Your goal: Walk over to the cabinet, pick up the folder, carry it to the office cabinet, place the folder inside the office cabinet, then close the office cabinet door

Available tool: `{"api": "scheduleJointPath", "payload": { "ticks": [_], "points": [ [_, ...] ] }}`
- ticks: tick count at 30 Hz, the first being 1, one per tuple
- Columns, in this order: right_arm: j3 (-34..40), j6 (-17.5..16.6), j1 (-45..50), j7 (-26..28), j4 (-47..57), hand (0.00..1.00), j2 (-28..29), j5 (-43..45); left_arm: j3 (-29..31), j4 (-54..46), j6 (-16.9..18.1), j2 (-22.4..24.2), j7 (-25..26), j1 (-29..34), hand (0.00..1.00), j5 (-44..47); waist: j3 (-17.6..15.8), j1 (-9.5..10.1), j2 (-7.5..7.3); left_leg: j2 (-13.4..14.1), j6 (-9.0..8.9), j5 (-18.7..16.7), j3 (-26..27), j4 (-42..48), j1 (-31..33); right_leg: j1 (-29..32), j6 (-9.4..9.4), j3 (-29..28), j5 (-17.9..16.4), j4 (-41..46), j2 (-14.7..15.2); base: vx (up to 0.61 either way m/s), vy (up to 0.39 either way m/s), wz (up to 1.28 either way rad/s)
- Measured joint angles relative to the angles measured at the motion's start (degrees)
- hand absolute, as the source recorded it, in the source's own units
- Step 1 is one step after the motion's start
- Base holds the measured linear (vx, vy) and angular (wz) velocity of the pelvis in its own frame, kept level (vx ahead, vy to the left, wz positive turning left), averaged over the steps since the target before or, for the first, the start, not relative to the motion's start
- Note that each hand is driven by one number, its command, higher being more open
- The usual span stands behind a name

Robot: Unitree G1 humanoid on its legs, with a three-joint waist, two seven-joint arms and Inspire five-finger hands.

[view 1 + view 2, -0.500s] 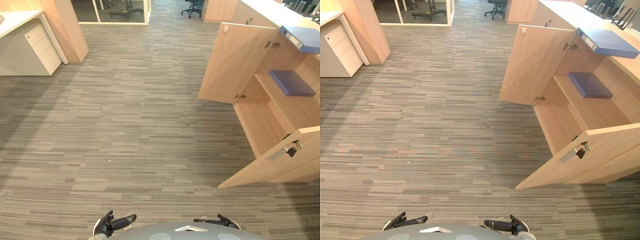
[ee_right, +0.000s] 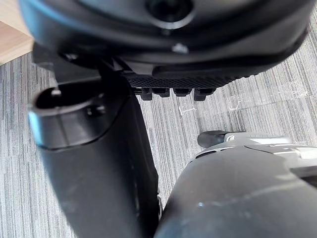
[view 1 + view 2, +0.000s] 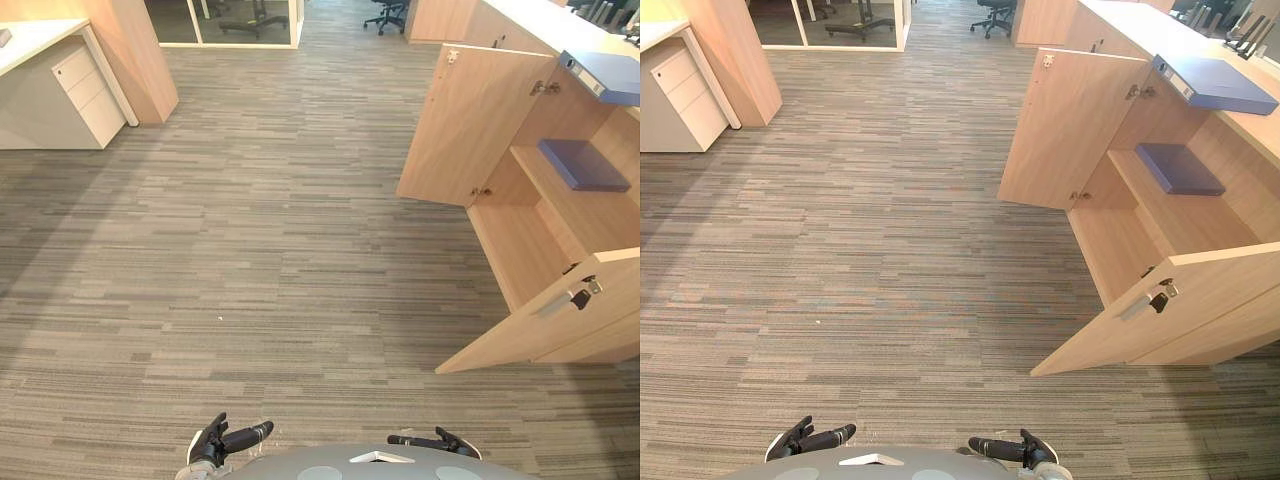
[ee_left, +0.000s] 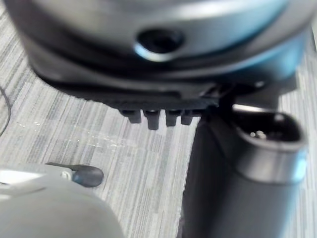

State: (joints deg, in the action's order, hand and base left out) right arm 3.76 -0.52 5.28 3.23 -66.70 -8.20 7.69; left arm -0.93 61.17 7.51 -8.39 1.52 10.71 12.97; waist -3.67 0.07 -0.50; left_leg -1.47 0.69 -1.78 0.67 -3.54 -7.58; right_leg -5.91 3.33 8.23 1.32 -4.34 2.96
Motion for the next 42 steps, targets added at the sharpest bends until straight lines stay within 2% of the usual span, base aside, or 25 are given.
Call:
{"api": "scheduleJointPath", "payload": {
  "ticks": [5, 13, 34, 35, 38, 40, 41, 42],
  "points": [
    [-0.02, -0.04, -0.02, -0.39, 0.00, 1.00, 0.11, -0.01, 0.00, -1.10, 0.31, 0.08, 2.19, 0.08, 1.00, -4.27, -0.12, 0.05, -0.20, 0.00, 0.00, 0.00, -0.06, -0.42, -0.11, -0.01, -0.01, 0.16, 0.02, -0.05, -0.03, 0.00, 0.000, 0.00],
    [-0.04, -0.22, -0.15, -1.44, -0.01, 1.00, 0.54, 0.03, 0.01, -1.42, 1.50, -0.03, 3.41, 0.03, 1.00, -4.35, -0.46, 0.13, -0.81, -0.10, 0.02, 0.01, -0.04, -0.71, -0.60, -0.23, 0.07, 0.15, 0.08, -0.06, 0.06, -0.03, -0.011, -0.01],
    [-0.94, -0.23, -0.47, -1.22, -0.09, 1.00, 0.61, 0.67, -0.37, -1.56, 2.26, -0.42, 3.24, 0.07, 1.00, -4.24, -0.98, 0.14, -1.28, -0.64, 0.23, 0.13, -1.31, 0.61, -0.54, -1.32, 0.12, 1.33, 0.13, -0.05, 0.64, -0.04, -0.016, 0.03],
    [-0.94, -0.23, -0.54, -1.22, -0.10, 1.00, 0.61, 0.69, -0.45, -1.70, 2.26, -0.50, 3.18, 0.03, 1.00, -4.24, -1.01, 0.15, -1.35, -0.79, 0.31, -0.35, -1.57, 1.67, 0.28, -1.13, 0.16, 1.66, 0.02, -0.05, 0.81, -0.06, -0.008, 0.16],
    [0.31, -0.17, -1.17, -0.92, -0.98, 1.00, 0.62, 1.50, -0.48, -3.53, 2.26, -0.54, 2.87, 0.26, 1.00, -4.05, -2.03, 0.46, -1.03, -0.82, 0.01, -5.67, -2.09, 11.02, 5.47, -0.68, -0.55, 3.01, -0.90, 0.20, 0.92, -0.06, 0.004, 0.13],
    [0.96, -0.04, -1.53, -0.94, -1.63, 1.00, 0.32, 2.05, -0.49, -4.12, 2.23, -0.31, 2.82, 0.40, 1.00, -4.05, -2.86, 0.80, -0.18, 0.29, -0.94, -9.56, -2.11, 17.85, 8.43, -0.68, -1.12, 3.38, -1.80, 1.29, -0.08, -0.01, 0.003, -0.04],
    [1.34, -0.03, -1.64, -0.93, -1.78, 1.00, 0.23, 2.03, -0.41, -4.93, 2.18, -0.18, 2.79, 0.87, 1.00, -4.00, -3.42, 1.28, 0.40, 1.61, -3.17, -12.16, -1.63, 22.00, 9.69, -0.91, -1.76, 3.29, -2.52, 2.20, -0.81, 0.04, 0.005, -0.14],
    [1.48, -0.04, -1.77, -1.17, -1.80, 1.00, 0.40, 2.04, 1.13, -5.67, 2.19, 0.08, 2.53, 1.19, 1.00, -3.82, -3.69, 1.54, 0.26, 2.82, -6.45, -13.82, -1.04, 29.86, 12.30, -1.20, -2.48, 3.10, -3.46, 2.71, -1.52, 0.06, 0.023, -0.07]
  ]
}}
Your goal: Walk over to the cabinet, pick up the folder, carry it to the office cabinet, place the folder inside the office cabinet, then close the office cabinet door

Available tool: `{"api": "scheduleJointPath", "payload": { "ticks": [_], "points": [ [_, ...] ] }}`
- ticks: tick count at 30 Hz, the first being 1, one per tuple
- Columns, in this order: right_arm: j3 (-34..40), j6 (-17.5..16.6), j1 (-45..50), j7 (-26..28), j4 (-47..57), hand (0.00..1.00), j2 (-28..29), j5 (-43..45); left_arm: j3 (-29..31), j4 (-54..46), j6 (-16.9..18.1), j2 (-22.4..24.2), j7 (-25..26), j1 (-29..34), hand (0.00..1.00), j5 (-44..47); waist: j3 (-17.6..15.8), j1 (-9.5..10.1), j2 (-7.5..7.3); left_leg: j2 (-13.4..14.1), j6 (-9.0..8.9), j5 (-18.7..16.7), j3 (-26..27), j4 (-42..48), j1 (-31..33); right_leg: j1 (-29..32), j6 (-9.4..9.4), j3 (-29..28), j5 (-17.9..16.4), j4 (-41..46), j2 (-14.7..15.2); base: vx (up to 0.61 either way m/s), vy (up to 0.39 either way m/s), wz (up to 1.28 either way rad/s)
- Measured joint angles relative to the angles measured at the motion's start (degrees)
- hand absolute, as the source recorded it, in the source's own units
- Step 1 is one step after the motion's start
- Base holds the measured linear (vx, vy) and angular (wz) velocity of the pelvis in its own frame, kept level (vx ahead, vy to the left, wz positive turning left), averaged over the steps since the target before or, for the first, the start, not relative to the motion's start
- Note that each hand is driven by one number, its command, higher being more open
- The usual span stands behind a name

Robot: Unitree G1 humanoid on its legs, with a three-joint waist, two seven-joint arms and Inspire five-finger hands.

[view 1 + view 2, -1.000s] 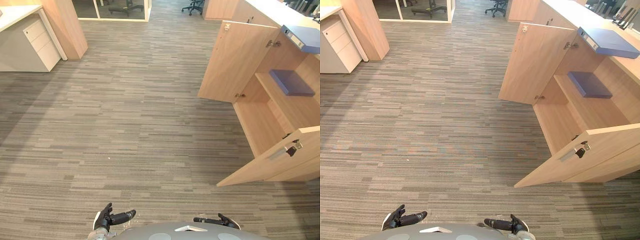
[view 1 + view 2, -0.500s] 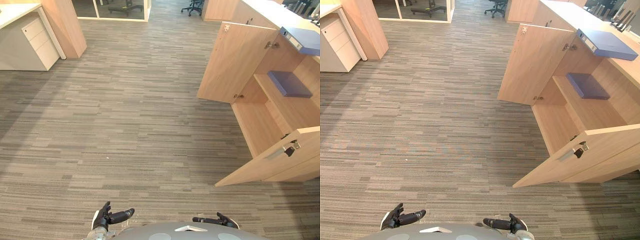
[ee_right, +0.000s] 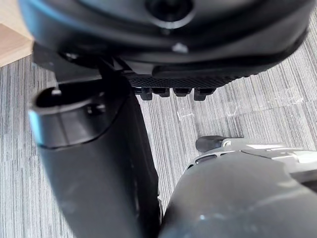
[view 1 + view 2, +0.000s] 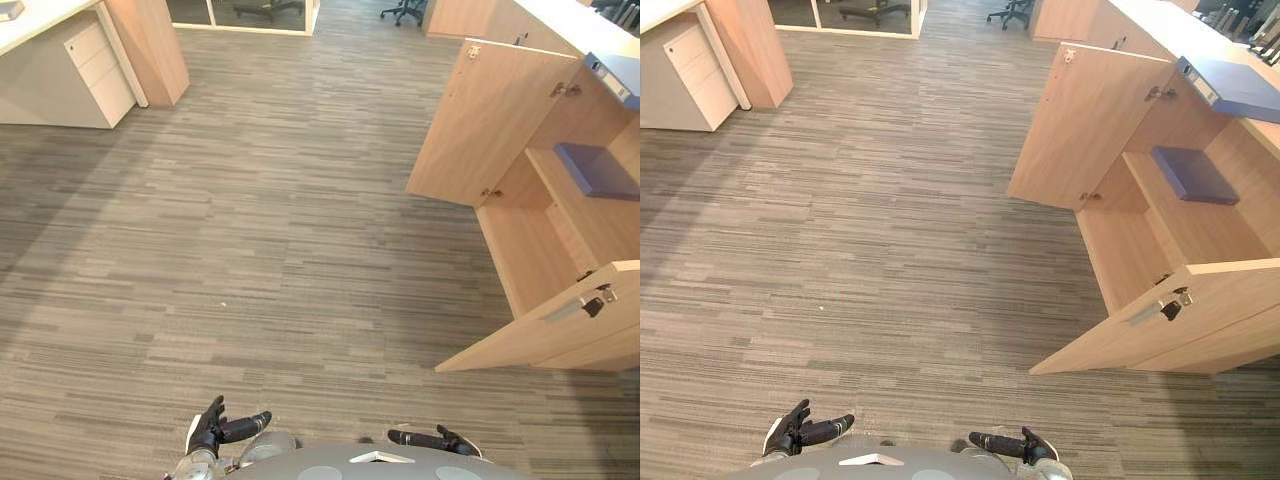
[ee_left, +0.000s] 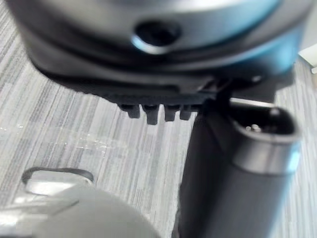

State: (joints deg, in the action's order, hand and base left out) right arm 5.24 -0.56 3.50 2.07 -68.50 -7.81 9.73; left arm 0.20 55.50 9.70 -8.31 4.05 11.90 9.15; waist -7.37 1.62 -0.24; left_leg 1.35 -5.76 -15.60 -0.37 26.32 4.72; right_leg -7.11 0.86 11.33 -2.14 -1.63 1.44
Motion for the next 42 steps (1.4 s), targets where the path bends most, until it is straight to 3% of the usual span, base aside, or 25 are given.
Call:
{"api": "scheduleJointPath", "payload": {
  "ticks": [2, 4, 5, 8, 11, 12, 13, 14, 17, 18, 20, 21, 22, 23, 24, 25, 26, 27, 29, 31, 33, 34, 35, 38, 42],
  "points": [
    [0.41, 0.05, -0.60, -0.12, -0.42, 1.00, -0.21, -0.05, 2.90, -0.82, -0.07, 1.19, -0.57, -0.28, 1.00, 1.24, -1.03, -0.12, 0.64, 1.53, -0.93, 3.37, 0.86, 16.56, 7.93, -0.30, -0.28, -0.06, -1.53, 1.97, -0.73, 0.07, 0.030, -0.05],
    [0.31, 0.15, -0.77, -0.33, -0.65, 1.00, -0.12, -0.03, 3.94, -2.01, -0.06, 1.42, -0.44, -0.17, 1.00, 2.86, -1.89, 0.27, -0.34, 1.81, -0.79, 9.19, 3.11, 25.74, 11.93, -2.21, -0.52, -1.05, -2.70, 2.35, 0.56, 0.14, 0.056, -0.16],
    [0.29, 0.23, -1.06, -0.29, -0.64, 1.00, -0.27, -0.08, 4.12, -2.44, 0.04, 1.53, -0.36, -0.30, 1.00, 3.91, -1.97, 0.67, -0.33, 2.24, 1.01, 6.08, 4.30, 27.79, 14.18, -2.48, -0.45, -1.89, -3.26, 2.94, 1.40, 0.20, 0.114, -0.28],
    [0.41, 0.25, -2.73, -0.54, -0.79, 1.00, -0.90, -0.20, 4.13, -2.99, 0.04, 1.92, -0.09, -0.61, 1.00, 4.52, -2.26, 1.12, 0.11, 2.76, 1.76, 3.50, 4.11, 13.27, 16.16, -2.73, 1.44, -3.96, -4.54, 2.87, 4.41, 0.21, 0.171, -0.36],
    [0.48, 0.26, -2.97, -0.84, -0.78, 1.00, -1.04, -0.35, 4.07, -3.23, 0.03, 2.25, 0.79, -0.63, 1.00, 4.79, -1.96, 1.03, 0.63, 3.74, 0.16, 8.83, -0.12, -8.82, 15.17, -3.78, 5.42, -4.97, -7.10, 2.48, 7.81, 0.29, 0.313, -0.25],
    [0.62, 0.28, -3.04, -1.13, -0.81, 1.00, -0.59, -0.40, 4.08, -3.18, 0.03, 2.33, 0.90, -0.73, 1.00, 5.47, -1.77, 1.22, 0.57, 3.22, 0.25, 15.66, 2.66, -9.28, 14.29, -5.14, 6.25, -5.42, -8.52, 2.46, 10.05, 0.46, 0.470, -0.29],
    [1.15, 0.29, -3.28, -1.16, -1.05, 1.00, -0.27, -0.51, 4.17, -3.17, 0.02, 2.03, 0.99, -0.51, 1.00, 5.92, -1.55, 1.33, -0.17, 2.16, 0.96, 16.27, 3.75, -8.82, 14.16, -5.23, 5.89, -5.47, -8.82, 2.96, 11.20, 0.53, 0.417, -0.30],
    [2.00, 0.30, -3.89, -0.93, -1.37, 1.00, 1.25, -0.51, 4.23, -3.00, 0.02, 1.42, 1.75, -0.92, 1.00, 5.97, -0.93, 1.07, -1.60, 0.51, 3.28, 14.50, 5.17, -7.54, 14.37, -4.08, 6.00, -6.10, -8.67, 6.52, 13.02, 0.43, 0.279, -0.25],
    [3.81, -0.11, -4.63, -0.71, -1.19, 1.00, 2.43, -2.76, 4.45, -3.01, 0.02, 1.70, 1.78, -1.12, 1.00, 5.73, -0.84, 1.52, -1.97, -2.87, 6.10, 11.42, 8.93, -8.51, 8.74, 0.33, 6.49, -9.75, -5.66, 19.60, 17.52, 0.38, 0.260, -0.45],
    [5.21, -0.18, -4.26, -0.64, -0.27, 1.00, 2.40, -2.75, 4.51, -3.05, 0.04, 1.90, 1.81, -0.35, 1.00, 5.65, -0.71, 1.33, -2.14, -5.02, 7.31, 10.67, 10.74, -11.63, 3.58, 2.76, 4.74, -10.84, -3.78, 28.72, 19.99, 0.45, 0.323, -0.48],
    [6.03, -1.14, -3.56, -0.75, 2.09, 1.00, 2.05, -2.74, 4.25, -2.79, 0.08, 1.60, 1.84, -0.13, 1.00, 4.04, -0.40, 0.70, -2.59, -8.00, 9.61, 9.66, 12.07, -14.55, -2.12, 9.77, -1.58, -10.07, 0.86, 49.10, 24.00, 0.42, 0.288, -0.19],
    [6.06, -1.32, -3.51, -0.88, 3.13, 1.00, 1.90, -2.73, 3.97, -2.42, 0.07, 1.19, 1.75, -0.27, 1.00, 2.79, -0.23, -0.59, -2.74, -9.54, 10.31, 9.21, 11.57, -16.03, -5.29, 13.26, -6.07, -6.16, 1.83, 60.58, 26.29, 0.34, 0.168, 0.14],
    [6.25, -1.26, -3.61, -0.91, 3.00, 1.00, 1.63, -2.70, 3.62, -1.92, 0.04, 1.15, 1.74, -0.64, 1.00, 1.47, -0.17, -0.98, -2.65, -9.97, 10.60, 8.98, 10.98, -18.13, -8.86, 14.72, -7.16, -1.49, 0.41, 65.73, 26.37, 0.37, 0.145, 0.12],
    [6.63, -1.26, -3.61, -0.92, 2.98, 1.00, 1.67, -2.70, 3.24, -1.86, 0.03, 1.15, 1.69, -0.71, 1.00, 1.37, -0.19, -0.95, -2.49, -9.87, 10.62, 9.02, 10.84, -19.12, -10.70, 15.16, -6.78, 0.72, -1.31, 66.43, 25.75, 0.40, 0.094, -0.02],
    [7.74, -1.28, -3.94, -0.95, 3.07, 1.00, 2.01, -2.69, 2.58, -1.46, 0.02, 1.14, 1.41, -0.97, 1.00, 1.08, -0.66, -0.98, -1.82, -9.20, 10.58, 9.02, 10.65, -20.50, -13.40, 15.58, -4.30, 4.80, -6.01, 65.02, 23.75, 0.30, 0.046, -0.09],
    [7.96, -1.28, -4.28, -1.06, 3.10, 1.00, 2.11, -2.69, 2.31, -1.11, 0.00, 1.25, 1.23, -1.21, 1.00, 0.79, -1.07, -1.12, -1.30, -8.59, 10.48, 8.96, 10.54, -20.75, -14.42, 15.52, -3.18, 6.89, -7.82, 62.92, 22.44, 0.31, 0.023, -0.07],
    [8.66, -1.13, -4.49, -1.13, 3.15, 1.00, 2.16, -2.66, 1.67, -0.71, -0.02, 1.33, 0.86, -1.39, 1.00, 0.10, -1.80, -1.70, -0.41, -7.51, 10.46, 8.95, 9.79, -20.62, -15.90, 15.13, -1.00, 11.19, -10.30, 56.81, 20.38, 0.26, -0.031, 0.01],
    [8.90, -1.10, -4.48, -1.15, 3.34, 1.00, 2.29, -2.62, 1.15, -0.68, -0.02, 1.46, 0.68, -1.45, 1.00, -0.66, -2.53, -1.97, 0.33, -6.49, 10.33, 8.86, 9.02, -20.74, -17.36, 15.13, -0.49, 14.40, -11.33, 50.05, 18.81, 0.24, -0.055, 0.04],
    [10.22, -0.64, -5.08, -0.84, 4.03, 1.00, 2.61, -2.06, 1.09, -0.57, -0.01, 2.02, 0.62, -1.89, 1.00, -0.71, -3.28, -2.08, 1.19, -4.59, 9.66, 7.57, 8.64, -21.30, -18.37, 16.55, 1.13, 15.29, -10.07, 37.48, 15.69, 0.21, -0.101, 0.06],
    [10.54, -0.71, -5.70, -1.42, 3.93, 1.00, 3.79, -2.22, 1.31, -0.38, 0.02, 1.54, 0.16, -2.80, 1.00, -0.74, -3.92, -1.19, 0.25, -3.68, 8.49, 5.66, 9.52, -22.84, -19.09, 17.88, 3.25, 15.10, -5.44, 23.52, 14.19, 0.19, -0.138, -0.08],
    [10.62, 0.06, -5.99, -1.53, 3.53, 1.00, 4.01, -2.05, 2.45, -0.02, -0.07, 1.64, 0.33, -2.57, 1.00, -0.73, -4.29, -0.69, -0.21, -2.00, 5.77, 3.35, 10.10, -22.45, -20.58, 17.60, 2.49, 16.25, 3.09, 14.73, 13.28, 0.28, -0.262, -0.23],
    [10.54, 0.19, -6.01, -1.55, 3.54, 1.00, 3.98, -2.08, 2.71, 0.11, -0.10, 1.80, 0.35, -2.43, 1.00, -0.71, -4.26, -0.58, -0.31, -1.31, 5.00, 2.83, 10.30, -22.52, -21.14, 17.14, 1.65, 17.05, 5.11, 14.18, 12.68, 0.32, -0.270, -0.28],
    [10.58, 0.24, -6.05, -1.50, 3.60, 1.00, 3.88, -2.05, 2.74, 0.22, -0.25, 2.05, 0.38, -2.47, 1.00, -0.76, -4.18, -0.37, -0.11, 0.31, 3.69, 2.02, 10.94, -23.11, -21.79, 16.80, -0.84, 18.43, 6.75, 14.34, 11.33, 0.34, -0.280, -0.27],
    [10.63, 0.26, -6.58, -1.46, 3.58, 1.00, 3.64, -2.12, 2.96, 0.32, -0.84, 3.21, 0.04, -2.74, 1.00, -1.72, -4.25, -0.38, 1.73, 4.01, 2.35, 2.70, 11.07, -24.71, -23.16, 17.07, -4.21, 19.46, 3.19, 15.63, 7.09, 0.33, -0.264, -0.16],
    [10.27, 0.27, -6.38, -1.31, 2.86, 1.00, 3.66, -2.49, 2.88, 0.36, -1.00, 4.06, -0.58, -3.68, 1.00, -2.98, -3.36, -0.45, 2.78, 8.57, 1.61, 3.53, 8.87, -21.50, -23.92, 13.04, -4.52, 21.23, 0.03, 13.84, 2.42, 0.30, -0.193, 0.05]
  ]
}}
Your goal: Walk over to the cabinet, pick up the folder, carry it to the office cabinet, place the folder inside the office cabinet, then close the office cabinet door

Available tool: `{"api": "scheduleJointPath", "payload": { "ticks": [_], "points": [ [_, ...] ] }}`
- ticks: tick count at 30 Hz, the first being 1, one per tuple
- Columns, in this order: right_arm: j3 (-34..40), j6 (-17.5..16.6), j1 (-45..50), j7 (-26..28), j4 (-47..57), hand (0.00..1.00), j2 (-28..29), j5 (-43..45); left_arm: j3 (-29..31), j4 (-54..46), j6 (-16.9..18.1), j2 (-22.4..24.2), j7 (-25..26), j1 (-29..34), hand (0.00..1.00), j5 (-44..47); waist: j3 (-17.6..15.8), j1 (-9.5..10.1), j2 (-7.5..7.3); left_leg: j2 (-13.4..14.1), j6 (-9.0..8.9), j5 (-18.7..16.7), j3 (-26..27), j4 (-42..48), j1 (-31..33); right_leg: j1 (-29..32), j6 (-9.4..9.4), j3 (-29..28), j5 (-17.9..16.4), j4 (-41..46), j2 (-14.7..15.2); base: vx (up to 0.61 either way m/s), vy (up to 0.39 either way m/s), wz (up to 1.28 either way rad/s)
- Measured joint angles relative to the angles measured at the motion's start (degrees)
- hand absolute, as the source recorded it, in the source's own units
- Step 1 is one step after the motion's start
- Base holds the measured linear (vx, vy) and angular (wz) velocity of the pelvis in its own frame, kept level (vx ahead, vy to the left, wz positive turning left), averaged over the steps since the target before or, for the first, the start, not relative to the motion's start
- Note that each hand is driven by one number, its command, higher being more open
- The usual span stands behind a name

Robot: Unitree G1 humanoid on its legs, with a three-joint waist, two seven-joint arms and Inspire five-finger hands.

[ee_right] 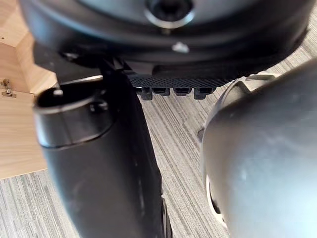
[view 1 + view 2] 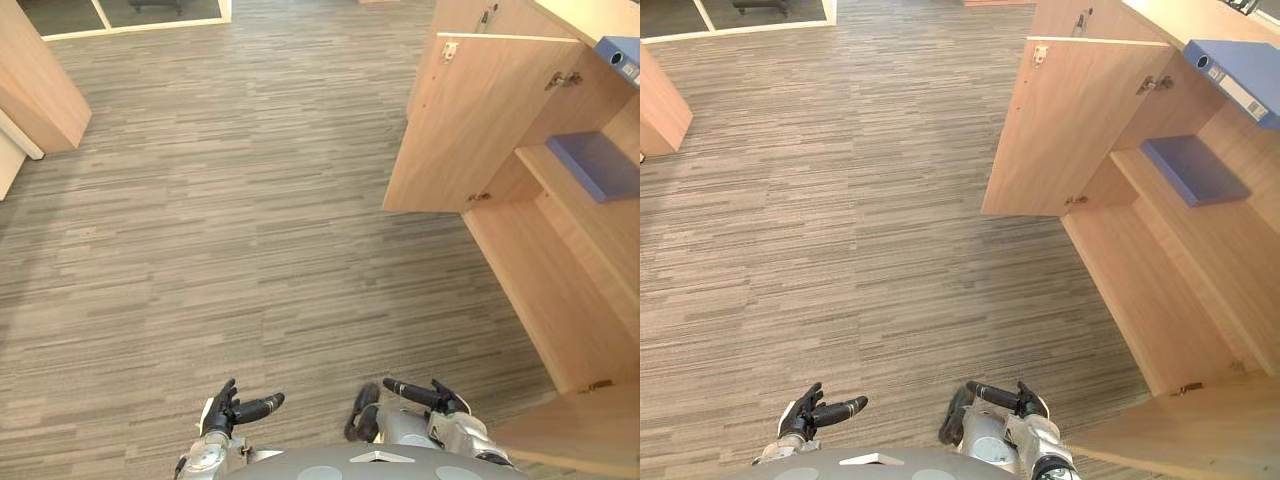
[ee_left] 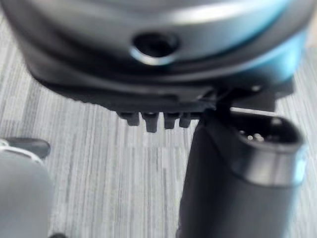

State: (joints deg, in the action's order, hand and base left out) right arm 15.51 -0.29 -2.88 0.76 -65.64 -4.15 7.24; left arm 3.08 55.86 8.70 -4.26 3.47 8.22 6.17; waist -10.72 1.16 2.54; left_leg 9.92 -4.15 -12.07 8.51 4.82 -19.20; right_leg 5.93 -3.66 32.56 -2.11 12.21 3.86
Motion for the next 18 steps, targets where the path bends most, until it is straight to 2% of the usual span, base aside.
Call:
{"api": "scheduleJointPath", "payload": {
  "ticks": [2, 4, 5, 6, 7, 8, 9, 10, 12, 13, 14, 15, 16, 17, 18],
  "points": [
    [-0.49, -0.07, 0.14, 0.06, -0.82, 1.00, 0.00, 0.04, 0.06, 0.13, -0.01, 0.14, 0.20, -0.49, 1.00, 0.41, 0.62, -0.21, -0.36, 0.83, -0.77, 0.44, -1.57, 5.27, 1.95, -2.01, 0.21, 0.46, -0.77, -1.60, -0.82, 0.17, -0.096, 0.19],
    [-1.07, -0.03, 0.41, 0.24, -2.15, 1.00, -0.03, 0.57, 0.29, 0.34, 0.00, 0.32, 0.41, -1.07, 1.00, 2.22, 1.38, 0.01, -0.98, 1.83, -1.26, 0.63, -2.62, 17.50, 7.02, -4.80, 0.34, 0.62, -0.83, -4.62, -1.85, 0.16, -0.104, 0.07],
    [-2.27, 0.00, 0.74, 0.26, -2.31, 1.00, -0.42, 1.27, 1.35, 0.30, 0.00, 0.81, 0.56, -1.06, 1.00, 3.19, 1.66, 0.14, -0.44, 3.67, -2.94, 1.76, -2.53, 27.70, 10.65, -7.12, 0.20, 0.29, -1.00, -6.40, -3.34, 0.17, -0.097, -0.16],
    [-3.45, -0.08, 0.98, 0.28, -2.25, 1.00, -0.88, 1.99, 2.61, 0.28, -0.02, 1.12, 0.77, -1.07, 1.00, 3.95, 2.01, 0.10, 0.21, 5.27, -3.43, 3.98, -2.50, 34.62, 13.22, -8.49, -0.20, -0.30, -1.30, -7.10, -4.63, 0.28, -0.118, -0.44],
    [-4.78, -0.12, 0.98, 0.16, -2.24, 1.00, -1.20, 2.56, 3.96, 0.30, -0.07, 1.61, 1.31, -0.80, 1.00, 5.31, 2.04, 0.24, 0.59, 7.25, -3.16, 9.59, -1.92, 42.80, 15.78, -11.01, -1.11, -2.12, -1.89, -8.59, -6.23, 0.24, -0.075, -0.62],
    [-5.44, -0.16, 0.79, 0.05, -2.25, 1.00, -1.22, 2.58, 4.71, 0.31, -0.08, 1.64, 1.62, -0.54, 1.00, 5.66, 1.78, 0.59, 0.07, 8.88, -2.55, 9.04, -1.06, 48.71, 18.06, -12.50, -1.65, -3.75, -2.25, -9.46, -6.91, 0.29, -0.067, -0.85],
    [-5.36, -0.09, 0.44, -0.18, -2.61, 1.00, -1.07, 2.63, 5.13, -0.03, -0.09, 1.61, 1.86, -0.34, 1.00, 6.97, 1.92, 0.89, 0.28, 9.74, -2.02, 4.47, 0.88, 53.59, 20.88, -13.75, -1.78, -6.02, -2.77, -9.50, -6.99, 0.18, -0.016, -0.79],
    [-5.32, -0.09, 0.15, -0.23, -3.06, 1.00, -1.00, 2.62, 5.47, -0.42, -0.07, 1.72, 1.98, -0.34, 1.00, 7.31, 1.61, 1.05, -0.33, 9.70, -1.94, 2.54, 1.86, 54.41, 22.10, -14.28, -1.79, -7.33, -2.91, -9.59, -6.93, 0.26, 0.034, -1.05],
    [-5.33, 0.04, -0.22, -0.44, -3.63, 1.00, -0.99, 2.61, 6.57, -1.85, -0.07, 2.27, 2.41, -0.21, 1.00, 7.47, 1.44, 2.17, -0.32, 8.33, -0.73, -2.01, 3.34, 51.43, 26.46, -16.18, -1.59, -11.57, -3.06, -10.30, -6.45, 0.24, 0.109, -1.10],
    [-5.34, 0.04, -0.30, -0.69, -3.69, 1.00, -0.85, 2.61, 6.90, -2.66, -0.05, 2.37, 2.40, 0.15, 1.00, 7.49, 1.36, 2.41, -0.49, 7.07, -0.57, -3.28, 2.91, 47.87, 28.17, -16.76, -1.15, -13.36, -3.31, -10.23, -5.81, 0.23, 0.190, -1.11],
    [-5.33, 0.04, -0.31, -0.91, -3.70, 1.00, -0.63, 2.62, 7.24, -3.62, 0.01, 2.46, 2.43, 0.32, 1.00, 7.48, 1.09, 2.69, -0.89, 4.43, -0.32, -3.86, 0.91, 40.77, 29.76, -17.49, -0.21, -15.82, -3.79, -10.23, -4.56, 0.27, 0.275, -1.18],
    [-5.34, 0.06, -0.20, -0.99, -3.74, 1.00, -0.56, 2.59, 7.53, -3.89, 0.01, 2.51, 2.43, 0.32, 1.00, 7.52, 0.98, 2.85, -1.21, 1.75, -0.55, -3.61, -2.38, 31.72, 30.55, -18.25, 0.88, -17.94, -4.44, -10.27, -3.18, 0.22, 0.259, -1.01],
    [-5.39, 0.06, -0.16, -1.00, -3.73, 1.00, -0.56, 2.59, 7.64, -4.02, 0.01, 2.58, 2.45, 0.33, 1.00, 7.52, 0.99, 2.83, -1.21, 0.63, -0.76, -2.88, -4.43, 27.11, 30.80, -18.54, 1.48, -19.00, -4.78, -10.29, -2.65, 0.23, 0.300, -0.88],
    [-5.52, 0.06, -0.06, -1.02, -3.73, 1.00, -0.64, 2.51, 8.45, -4.11, 0.01, 2.99, 2.46, 0.26, 1.00, 7.62, 0.96, 2.80, -1.07, -0.82, -1.14, -0.74, -8.94, 18.45, 31.06, -19.31, 2.73, -20.75, -5.54, -10.39, -1.70, 0.20, 0.258, -0.63],
    [-5.53, 0.06, 0.02, -1.08, -3.71, 1.00, -0.65, 2.49, 8.87, -4.15, 0.01, 3.18, 2.54, 0.24, 1.00, 7.80, 0.98, 2.77, -1.05, -1.33, -1.23, 0.45, -11.22, 14.84, 31.13, -19.73, 3.50, -21.68, -6.01, -10.38, -1.25, 0.35, 0.430, -0.77]
  ]
}}
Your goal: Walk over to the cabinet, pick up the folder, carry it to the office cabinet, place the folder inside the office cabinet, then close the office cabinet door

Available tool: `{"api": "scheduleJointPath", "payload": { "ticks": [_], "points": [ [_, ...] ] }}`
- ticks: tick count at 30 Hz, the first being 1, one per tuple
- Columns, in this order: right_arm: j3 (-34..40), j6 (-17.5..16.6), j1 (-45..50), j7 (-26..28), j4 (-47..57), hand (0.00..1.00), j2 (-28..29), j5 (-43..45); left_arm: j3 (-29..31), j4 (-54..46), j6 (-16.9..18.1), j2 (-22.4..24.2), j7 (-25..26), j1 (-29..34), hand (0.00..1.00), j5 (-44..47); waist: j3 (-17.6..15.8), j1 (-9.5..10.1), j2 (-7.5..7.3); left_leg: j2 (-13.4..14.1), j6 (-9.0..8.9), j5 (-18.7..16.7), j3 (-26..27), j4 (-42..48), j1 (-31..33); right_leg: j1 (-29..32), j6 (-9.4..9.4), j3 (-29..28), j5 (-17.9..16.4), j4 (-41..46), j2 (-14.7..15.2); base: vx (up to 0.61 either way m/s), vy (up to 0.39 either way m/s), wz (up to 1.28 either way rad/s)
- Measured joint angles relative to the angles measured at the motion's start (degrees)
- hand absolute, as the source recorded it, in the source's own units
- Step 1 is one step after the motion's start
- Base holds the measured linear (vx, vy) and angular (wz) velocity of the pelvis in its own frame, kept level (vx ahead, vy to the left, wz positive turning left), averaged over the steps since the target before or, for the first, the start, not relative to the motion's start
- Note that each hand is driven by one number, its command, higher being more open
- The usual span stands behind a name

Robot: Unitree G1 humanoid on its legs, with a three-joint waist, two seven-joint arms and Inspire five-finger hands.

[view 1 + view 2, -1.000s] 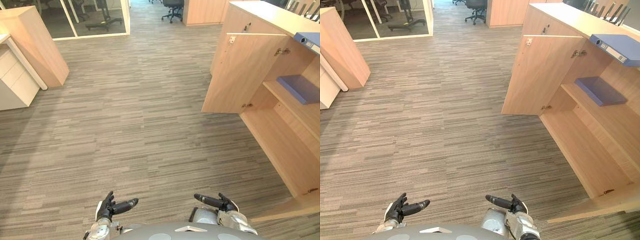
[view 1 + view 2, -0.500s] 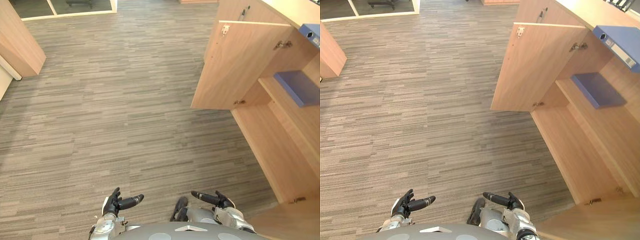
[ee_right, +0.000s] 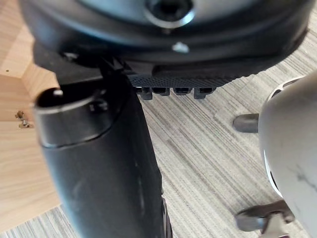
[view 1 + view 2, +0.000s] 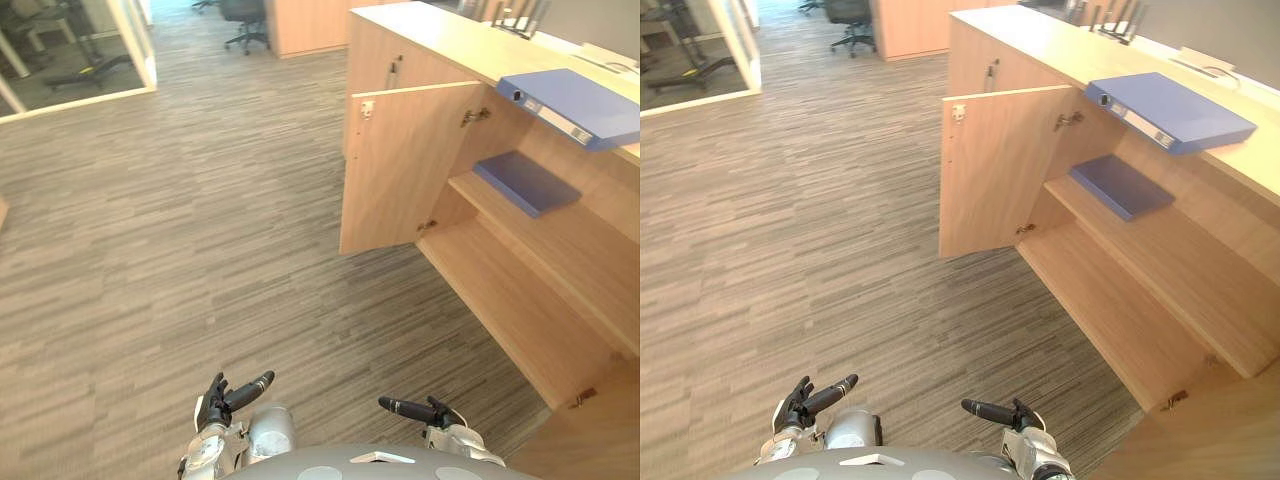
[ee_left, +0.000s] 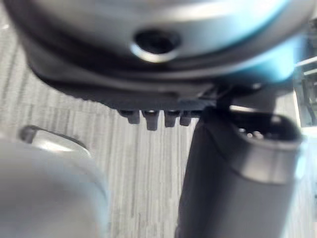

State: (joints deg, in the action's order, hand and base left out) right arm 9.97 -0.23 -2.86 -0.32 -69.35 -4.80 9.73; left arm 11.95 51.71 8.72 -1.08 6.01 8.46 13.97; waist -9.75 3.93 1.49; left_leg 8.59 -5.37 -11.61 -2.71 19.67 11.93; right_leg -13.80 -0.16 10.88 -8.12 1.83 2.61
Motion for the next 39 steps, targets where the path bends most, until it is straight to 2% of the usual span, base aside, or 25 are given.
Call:
{"api": "scheduleJointPath", "payload": {
  "ticks": [1, 2, 3, 4, 6, 8, 10, 11, 13, 14, 15, 16, 17, 18, 19, 20, 21, 23, 25, 26, 27, 28, 31, 35, 39],
  "points": [
    [-0.21, -0.01, 0.49, -0.18, 0.07, 1.00, 0.06, 0.00, 0.38, 0.04, -0.02, 0.09, 0.09, 0.07, 1.00, 1.02, 0.04, 0.20, -0.14, -0.85, -1.66, 5.19, -3.09, -4.08, -0.23, -1.35, 2.46, -1.88, -1.26, 0.05, 1.39, 0.33, 0.376, -0.58],
    [-0.62, -0.03, 0.93, -0.20, 0.14, 1.00, 0.09, 0.00, 0.39, 0.04, -0.02, 0.01, 0.16, 0.20, 1.00, 1.29, 0.31, 0.38, -0.35, -1.76, -2.39, 8.41, -3.27, -4.12, -0.69, -1.64, 3.32, -2.49, -1.76, 0.03, 2.32, 0.45, 0.446, -0.68],
    [-0.92, 0.02, 1.09, -0.18, 0.11, 1.00, 0.51, -0.08, 0.46, 0.07, -0.01, -0.27, 0.57, 0.42, 1.00, 1.35, 0.66, 0.67, -1.03, -3.56, -1.46, 10.09, -2.72, -2.65, -0.82, -1.69, 4.27, -3.70, -2.23, 0.11, 4.01, 0.40, 0.327, -0.50],
    [-1.26, 0.09, 0.89, 0.21, 0.10, 1.00, 1.39, -0.21, 0.75, 0.17, 0.01, -1.14, 1.22, -0.08, 1.00, 1.30, 0.63, 0.57, -2.47, -4.98, -0.99, 7.31, -1.62, 1.09, 0.27, -1.37, 4.34, -4.19, -1.41, 0.58, 5.73, 0.39, 0.319, -0.45],
    [-1.31, 0.10, 0.87, 0.35, -0.12, 1.00, 1.54, -0.22, 1.60, 0.81, -0.03, -1.58, 1.33, -0.08, 1.00, 1.42, 0.78, 0.61, -2.79, -6.45, 0.76, 3.85, -0.78, 7.12, 0.89, -1.83, 5.37, -5.85, -0.71, 1.29, 7.42, 0.34, 0.276, -0.44],
    [-0.85, 0.09, 1.15, 0.39, -0.42, 1.00, 1.72, -0.22, 1.56, 1.76, 0.01, -1.73, 1.46, 0.07, 1.00, 1.33, 2.23, 0.63, -3.32, -8.29, 1.90, 2.46, 0.34, 7.41, -0.01, -1.19, 6.47, -7.62, 0.98, 1.81, 10.10, 0.30, 0.265, -0.66],
    [0.39, 0.02, 0.72, 0.89, -0.46, 1.00, 1.72, -0.27, 1.55, 2.81, 0.00, -1.61, 1.34, 0.54, 1.00, 1.28, 3.12, 0.85, -2.51, -9.74, 3.45, 1.69, 2.62, 4.11, -2.79, 1.10, 7.15, -10.05, 2.49, 4.23, 12.61, 0.22, 0.266, -0.87],
    [1.40, 0.02, 0.69, 1.39, -0.40, 1.00, 1.27, -0.27, 1.52, 4.12, -0.02, -1.33, 1.26, 1.24, 1.00, 1.18, 3.37, 1.14, -1.96, -11.62, 5.06, 2.18, 5.57, -0.88, -6.97, 4.21, 7.25, -12.59, 2.55, 9.50, 15.36, 0.13, 0.214, -0.89],
    [2.06, -0.15, 0.88, 1.65, 0.63, 1.00, 0.42, -0.29, 1.50, 4.67, -0.06, -0.87, 1.33, 2.64, 1.00, 1.17, 3.91, 1.25, -1.21, -13.62, 6.46, 3.02, 8.38, -6.08, -11.38, 8.82, 7.21, -14.88, 2.54, 18.27, 17.62, 0.14, 0.259, -0.93],
    [3.04, -0.34, 0.89, 2.01, 1.56, 1.00, 0.26, -0.29, 1.31, 4.60, -0.03, -0.94, 1.19, 3.58, 1.00, 1.11, 4.07, 0.46, -1.21, -15.50, 7.66, 3.52, 9.91, -9.57, -14.76, 13.10, 5.90, -14.91, 2.43, 28.07, 19.78, 0.12, 0.255, -0.67],
    [3.09, -0.69, 0.92, 2.19, 3.12, 1.00, 0.29, -0.28, 1.23, 4.69, -0.05, -1.00, 1.11, 4.49, 1.00, 0.98, 3.96, -0.20, -1.37, -17.23, 8.70, 3.57, 10.98, -11.33, -16.93, 17.94, 1.39, -13.49, 2.60, 39.25, 22.31, 0.10, 0.177, -0.37],
    [3.06, -0.80, 0.94, 2.21, 3.78, 1.00, 0.37, -0.27, 1.24, 4.76, -0.05, -1.22, 1.11, 4.70, 1.00, 0.87, 4.03, -0.81, -2.04, -17.90, 9.13, 3.55, 11.05, -11.68, -17.83, 19.92, -0.56, -11.91, 2.95, 43.91, 23.36, 0.16, 0.174, -0.09],
    [3.27, -1.31, 1.00, 2.14, 4.14, 1.00, 0.45, -0.25, 1.28, 5.10, -0.06, -1.45, 1.00, 4.64, 1.00, 0.87, 4.03, -1.27, -2.59, -18.61, 9.54, 3.24, 10.90, -12.05, -19.57, 21.45, -5.56, -6.18, 4.92, 47.97, 24.89, 0.22, 0.117, -0.12],
    [4.57, -1.44, 0.95, 1.95, 3.90, 1.00, 0.45, -0.31, 1.23, 5.17, -0.06, -1.14, 0.93, 4.78, 1.00, 0.60, 4.24, -0.99, -1.55, -18.11, 9.60, 3.16, 11.56, -12.98, -21.13, 21.33, -4.61, -2.61, 6.41, 48.13, 26.16, 0.23, 0.107, -0.26],
    [5.47, -1.56, 0.66, 1.78, 3.91, 1.00, 0.47, -0.28, 1.29, 5.23, -0.10, -0.78, 0.94, 5.05, 1.00, 0.11, 4.25, -1.06, -0.63, -17.47, 9.64, 3.19, 12.23, -13.41, -21.59, 21.33, -3.94, -0.60, 5.64, 48.54, 26.19, 0.19, 0.065, -0.50],
    [6.41, -1.86, -0.07, 1.54, 4.04, 1.00, 0.58, -0.27, 1.38, 5.44, -0.15, -0.47, 0.96, 4.96, 1.00, -1.01, 3.66, -1.47, 0.20, -15.89, 9.66, 3.20, 13.20, -13.74, -21.95, 21.80, -0.33, 4.13, 1.02, 49.49, 25.47, 0.10, -0.013, -0.63],
    [6.84, -1.70, -1.46, 1.52, 3.90, 1.00, 0.64, -0.24, 1.12, 5.60, -0.15, -0.42, 0.93, 4.32, 1.00, -1.39, 1.66, -1.60, 0.73, -14.08, 9.67, 3.19, 13.58, -13.92, -23.03, 21.70, 1.13, 9.20, -3.30, 48.89, 22.89, 0.06, -0.045, -0.63],
    [6.85, -1.65, -2.58, 1.48, 3.90, 1.00, 1.06, -0.21, 0.69, 5.95, -0.16, -0.50, 0.81, 3.46, 1.00, -1.39, 0.05, -1.71, 0.80, -12.04, 9.31, 2.93, 14.02, -14.05, -23.92, 21.83, 1.70, 15.14, -5.73, 44.39, 19.78, 0.01, -0.117, -0.63],
    [7.02, -1.62, -3.18, 1.33, 3.91, 1.00, 2.12, -0.19, 0.61, 5.99, -0.11, -1.12, 0.61, 3.08, 1.00, -1.37, -1.07, -1.67, 0.08, -11.40, 8.00, 1.90, 16.21, -15.42, -25.40, 22.41, 3.26, 18.77, -4.34, 31.11, 17.22, 0.01, -0.155, -0.64],
    [7.52, -1.70, -3.23, 1.25, 4.06, 1.00, 2.63, -0.10, 0.74, 6.31, -0.10, -1.33, 0.62, 2.85, 1.00, -1.36, -1.39, -1.62, -0.79, -11.40, 7.41, 0.82, 16.87, -16.15, -26.69, 22.23, 2.23, 18.48, 0.87, 25.55, 16.22, 0.05, -0.151, -0.44],
    [7.59, -1.67, -3.17, 1.26, 4.05, 1.00, 2.66, -0.05, 0.70, 6.71, -0.13, -0.86, 0.87, 2.68, 1.00, -1.36, -1.32, -1.73, -0.68, -10.61, 6.95, 0.52, 16.85, -16.48, -27.27, 21.68, 1.63, 18.63, 0.90, 24.54, 14.86, 0.13, -0.206, -0.46],
    [7.92, -1.50, -3.19, 1.08, 4.07, 1.00, 2.81, -0.05, 0.69, 6.66, -0.06, 0.01, 0.87, 2.51, 1.00, -1.38, -1.03, -1.91, 0.59, -9.24, 5.95, 0.23, 16.87, -17.16, -27.35, 21.52, 1.54, 18.85, 0.82, 23.03, 12.62, 0.18, -0.205, -0.30],
    [7.98, -1.48, -3.52, 1.03, 4.53, 1.00, 3.46, -0.06, 0.69, 6.51, -0.06, 0.43, 0.78, 1.45, 1.00, -1.39, -1.14, -2.23, 0.74, -7.41, 2.89, 1.43, 17.18, -19.34, -27.95, 21.98, -0.59, 18.91, -0.67, 23.06, 9.45, 0.20, -0.223, -0.22],
    [8.00, -1.18, -3.15, 1.10, 4.22, 1.00, 3.69, -0.27, 0.71, 6.13, -0.01, 1.14, 0.24, -0.30, 1.00, -1.39, -0.98, -2.25, 0.64, -4.69, 1.57, 0.84, 16.96, -20.92, -29.97, 20.41, -0.79, 19.62, -2.94, 22.24, 6.17, 0.16, -0.118, -0.06],
    [6.90, -0.98, -2.88, 1.41, 3.73, 1.00, 3.61, -0.29, -1.88, 6.20, -0.10, 1.16, -0.29, -1.67, 1.00, -1.31, -0.13, -2.66, 0.27, -1.90, 1.02, 0.28, 16.02, -20.70, -30.32, 18.19, -1.06, 20.21, -2.36, 17.83, 2.53, 0.15, -0.029, -0.04]
  ]
}}
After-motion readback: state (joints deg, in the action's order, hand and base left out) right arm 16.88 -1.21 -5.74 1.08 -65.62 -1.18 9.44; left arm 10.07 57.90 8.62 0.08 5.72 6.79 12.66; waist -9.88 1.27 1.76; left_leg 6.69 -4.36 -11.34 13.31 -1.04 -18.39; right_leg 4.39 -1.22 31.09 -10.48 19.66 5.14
